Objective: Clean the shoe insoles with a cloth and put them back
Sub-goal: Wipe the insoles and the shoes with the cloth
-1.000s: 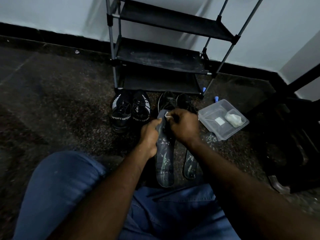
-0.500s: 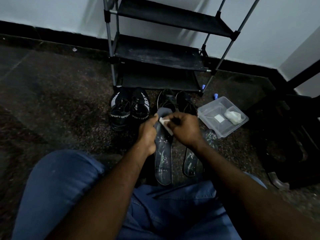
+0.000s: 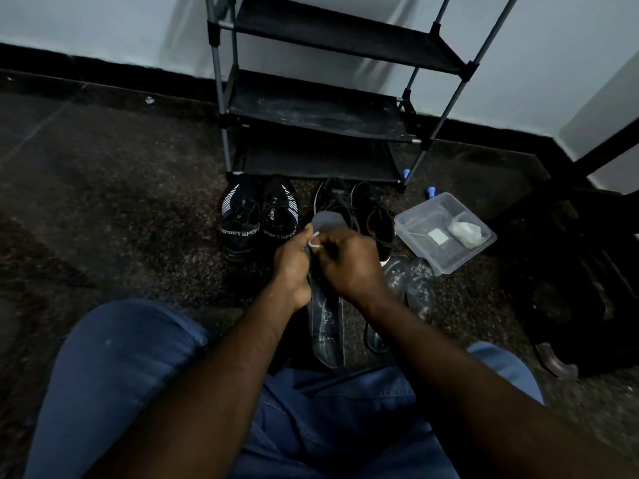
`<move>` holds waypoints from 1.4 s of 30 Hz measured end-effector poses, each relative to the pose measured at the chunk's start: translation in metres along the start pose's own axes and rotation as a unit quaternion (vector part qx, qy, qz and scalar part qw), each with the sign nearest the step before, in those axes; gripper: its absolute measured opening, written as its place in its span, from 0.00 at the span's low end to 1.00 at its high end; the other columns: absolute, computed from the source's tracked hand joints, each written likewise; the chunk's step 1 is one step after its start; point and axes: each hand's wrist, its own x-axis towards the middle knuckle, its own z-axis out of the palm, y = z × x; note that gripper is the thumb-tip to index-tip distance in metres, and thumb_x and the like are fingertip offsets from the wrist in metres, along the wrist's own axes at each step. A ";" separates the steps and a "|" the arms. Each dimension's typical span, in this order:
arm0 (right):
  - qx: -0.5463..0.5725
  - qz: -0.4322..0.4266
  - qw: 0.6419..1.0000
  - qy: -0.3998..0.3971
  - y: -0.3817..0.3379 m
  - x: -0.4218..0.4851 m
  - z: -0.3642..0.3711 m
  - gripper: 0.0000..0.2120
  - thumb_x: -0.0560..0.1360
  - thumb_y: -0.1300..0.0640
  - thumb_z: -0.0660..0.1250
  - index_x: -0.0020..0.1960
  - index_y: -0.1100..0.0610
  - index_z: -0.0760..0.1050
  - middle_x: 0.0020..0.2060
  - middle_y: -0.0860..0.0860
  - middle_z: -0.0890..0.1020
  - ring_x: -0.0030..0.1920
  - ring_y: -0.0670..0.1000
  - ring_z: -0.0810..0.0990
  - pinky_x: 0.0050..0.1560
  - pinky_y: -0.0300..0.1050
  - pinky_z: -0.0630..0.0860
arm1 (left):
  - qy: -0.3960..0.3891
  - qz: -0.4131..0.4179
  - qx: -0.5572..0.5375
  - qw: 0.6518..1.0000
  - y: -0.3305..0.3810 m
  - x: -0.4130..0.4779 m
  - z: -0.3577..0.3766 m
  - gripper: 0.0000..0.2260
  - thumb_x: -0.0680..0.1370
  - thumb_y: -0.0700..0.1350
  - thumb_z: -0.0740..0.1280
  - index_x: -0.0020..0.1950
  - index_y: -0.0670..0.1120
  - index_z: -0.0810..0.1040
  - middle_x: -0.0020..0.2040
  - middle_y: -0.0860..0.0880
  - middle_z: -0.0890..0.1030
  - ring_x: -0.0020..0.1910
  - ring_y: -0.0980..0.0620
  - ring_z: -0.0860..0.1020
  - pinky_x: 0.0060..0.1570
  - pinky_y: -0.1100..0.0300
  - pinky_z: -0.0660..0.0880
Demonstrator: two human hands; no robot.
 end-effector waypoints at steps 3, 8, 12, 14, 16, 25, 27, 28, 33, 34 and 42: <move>-0.036 -0.048 0.997 -0.048 0.002 -0.005 -0.004 0.10 0.74 0.59 0.69 0.52 0.51 0.85 0.49 0.50 0.87 0.50 0.54 0.85 0.52 0.50 0.81 | 0.023 0.008 0.031 0.999 -0.001 0.001 0.001 0.21 0.82 0.53 0.66 0.65 0.38 0.81 0.59 0.38 0.84 0.56 0.41 0.83 0.57 0.50 0.80; -0.064 0.017 0.997 0.047 0.013 0.005 -0.017 0.04 0.75 0.58 0.72 0.50 0.54 0.84 0.47 0.52 0.85 0.45 0.51 0.83 0.47 0.42 0.77 | -0.015 -0.012 0.015 1.000 -0.005 -0.001 0.004 0.19 0.82 0.53 0.65 0.65 0.41 0.81 0.58 0.38 0.84 0.52 0.41 0.84 0.46 0.52 0.81; -0.048 0.084 0.991 0.088 0.016 0.012 -0.023 0.04 0.76 0.57 0.71 0.49 0.54 0.83 0.46 0.51 0.84 0.43 0.49 0.80 0.42 0.37 0.71 | -0.018 -0.009 0.012 1.000 -0.007 -0.003 0.005 0.18 0.82 0.52 0.65 0.63 0.40 0.82 0.56 0.38 0.85 0.50 0.40 0.84 0.47 0.52 0.80; -0.038 0.050 0.997 0.055 0.010 0.007 -0.016 0.04 0.76 0.56 0.71 0.50 0.53 0.83 0.46 0.51 0.85 0.43 0.49 0.81 0.44 0.37 0.73 | -0.008 -0.006 0.014 1.000 -0.006 -0.002 0.004 0.18 0.81 0.52 0.67 0.62 0.40 0.83 0.52 0.39 0.85 0.46 0.43 0.84 0.45 0.52 0.80; -0.024 0.018 0.999 0.015 0.004 -0.004 -0.007 0.05 0.77 0.56 0.70 0.50 0.53 0.84 0.46 0.50 0.85 0.44 0.50 0.83 0.47 0.44 0.79 | 0.001 -0.002 0.014 1.000 -0.005 0.003 0.002 0.18 0.81 0.52 0.68 0.61 0.39 0.83 0.53 0.39 0.85 0.47 0.43 0.84 0.47 0.52 0.81; -0.113 -0.007 0.993 0.047 0.013 0.007 -0.017 0.04 0.74 0.61 0.72 0.49 0.57 0.81 0.46 0.55 0.81 0.43 0.56 0.80 0.40 0.43 0.72 | -0.023 -0.012 -0.002 1.000 -0.007 -0.001 0.003 0.20 0.81 0.52 0.66 0.65 0.39 0.81 0.56 0.36 0.83 0.49 0.41 0.83 0.48 0.52 0.80; -0.109 0.022 0.991 0.073 0.021 0.016 -0.027 0.03 0.74 0.61 0.71 0.47 0.57 0.80 0.46 0.54 0.81 0.43 0.55 0.79 0.40 0.41 0.68 | -0.017 -0.007 0.008 1.000 -0.007 -0.004 0.005 0.19 0.81 0.51 0.66 0.64 0.39 0.82 0.57 0.37 0.84 0.49 0.41 0.83 0.46 0.52 0.80; -0.110 0.028 0.991 0.075 0.022 0.017 -0.030 0.03 0.75 0.61 0.71 0.48 0.56 0.80 0.46 0.54 0.81 0.43 0.55 0.79 0.40 0.41 0.67 | -0.017 -0.007 0.012 1.000 -0.007 -0.005 0.006 0.19 0.81 0.51 0.66 0.63 0.39 0.82 0.56 0.37 0.85 0.47 0.41 0.84 0.45 0.52 0.80; -0.112 -0.066 0.991 0.012 0.009 -0.011 -0.013 0.06 0.75 0.61 0.71 0.51 0.58 0.83 0.47 0.55 0.83 0.44 0.56 0.81 0.43 0.42 0.71 | 0.001 -0.015 0.012 1.000 -0.004 -0.001 0.004 0.20 0.81 0.51 0.67 0.64 0.37 0.81 0.54 0.37 0.84 0.45 0.42 0.83 0.46 0.52 0.80; -0.112 -0.093 0.989 0.000 0.007 -0.018 -0.009 0.06 0.75 0.61 0.70 0.50 0.58 0.83 0.46 0.56 0.83 0.43 0.57 0.81 0.42 0.44 0.73 | 0.005 -0.015 0.011 1.000 -0.003 -0.001 0.003 0.20 0.81 0.51 0.67 0.64 0.37 0.81 0.54 0.36 0.84 0.45 0.42 0.83 0.46 0.52 0.80; -0.156 -0.024 0.987 0.031 0.031 -0.003 -0.024 0.06 0.73 0.61 0.72 0.50 0.59 0.82 0.45 0.56 0.81 0.40 0.58 0.81 0.38 0.42 0.70 | 0.021 -0.019 0.021 0.999 -0.009 -0.006 0.005 0.20 0.79 0.52 0.67 0.64 0.39 0.82 0.57 0.37 0.84 0.54 0.38 0.83 0.51 0.49 0.80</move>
